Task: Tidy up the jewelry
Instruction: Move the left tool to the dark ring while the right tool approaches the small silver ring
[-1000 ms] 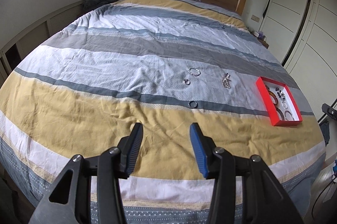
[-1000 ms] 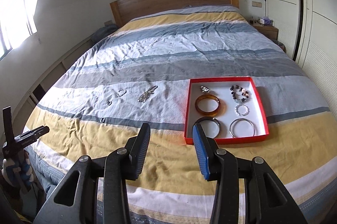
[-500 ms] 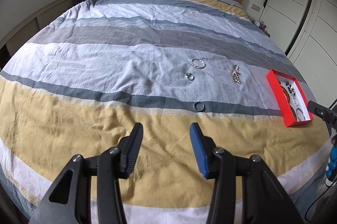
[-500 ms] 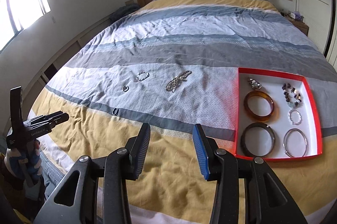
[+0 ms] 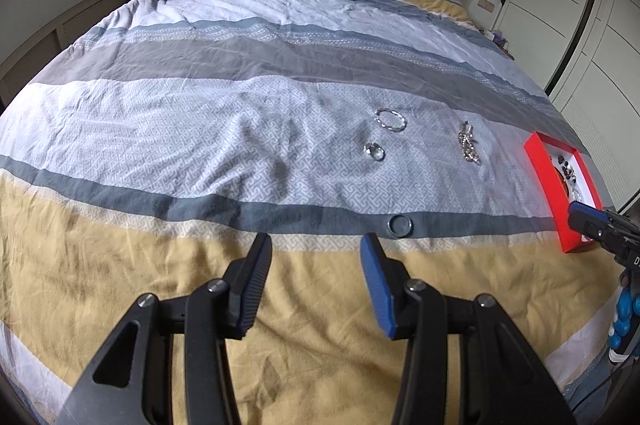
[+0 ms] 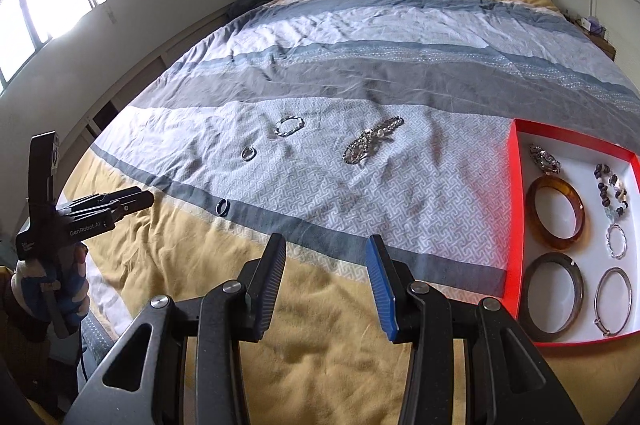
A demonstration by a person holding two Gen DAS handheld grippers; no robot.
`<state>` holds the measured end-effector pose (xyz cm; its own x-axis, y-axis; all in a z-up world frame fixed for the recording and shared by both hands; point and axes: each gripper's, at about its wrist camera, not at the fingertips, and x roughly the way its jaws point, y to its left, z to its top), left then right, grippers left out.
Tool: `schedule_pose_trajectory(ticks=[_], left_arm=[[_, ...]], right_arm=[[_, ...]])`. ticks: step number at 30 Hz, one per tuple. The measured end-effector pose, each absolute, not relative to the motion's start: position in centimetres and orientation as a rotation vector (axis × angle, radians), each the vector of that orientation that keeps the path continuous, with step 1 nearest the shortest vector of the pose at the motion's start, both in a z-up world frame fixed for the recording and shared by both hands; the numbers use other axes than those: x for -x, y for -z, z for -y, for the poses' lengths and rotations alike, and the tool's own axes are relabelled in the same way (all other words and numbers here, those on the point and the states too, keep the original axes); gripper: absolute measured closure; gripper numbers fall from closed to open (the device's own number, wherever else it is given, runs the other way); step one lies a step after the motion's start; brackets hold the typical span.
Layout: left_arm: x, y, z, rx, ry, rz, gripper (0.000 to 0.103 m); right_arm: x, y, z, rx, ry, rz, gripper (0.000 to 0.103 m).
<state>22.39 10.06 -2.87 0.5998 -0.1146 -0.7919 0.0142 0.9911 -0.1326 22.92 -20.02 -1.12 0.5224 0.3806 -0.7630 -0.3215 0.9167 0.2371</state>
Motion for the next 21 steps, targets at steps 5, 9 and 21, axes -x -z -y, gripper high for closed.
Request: schedule_pose_trajectory(ticks=[5,9,21], left_arm=[[-23.4,3.5,-9.6,0.118,0.085,-0.932,0.059],[-24.1,3.9,-9.1,0.113,0.092,-0.936,0.059],[-24.8,4.6,-7.9,0.11,0.124,-0.948,0.059]], right_arm=[[-23.7,1.9,20.2,-0.075,-0.419,-0.939,0.061],[-24.1,2.4,20.5,-0.079,-0.418,-0.946,0.061],[-24.7,3.3,21.1,-0.094,-0.413,-0.955,0.062]])
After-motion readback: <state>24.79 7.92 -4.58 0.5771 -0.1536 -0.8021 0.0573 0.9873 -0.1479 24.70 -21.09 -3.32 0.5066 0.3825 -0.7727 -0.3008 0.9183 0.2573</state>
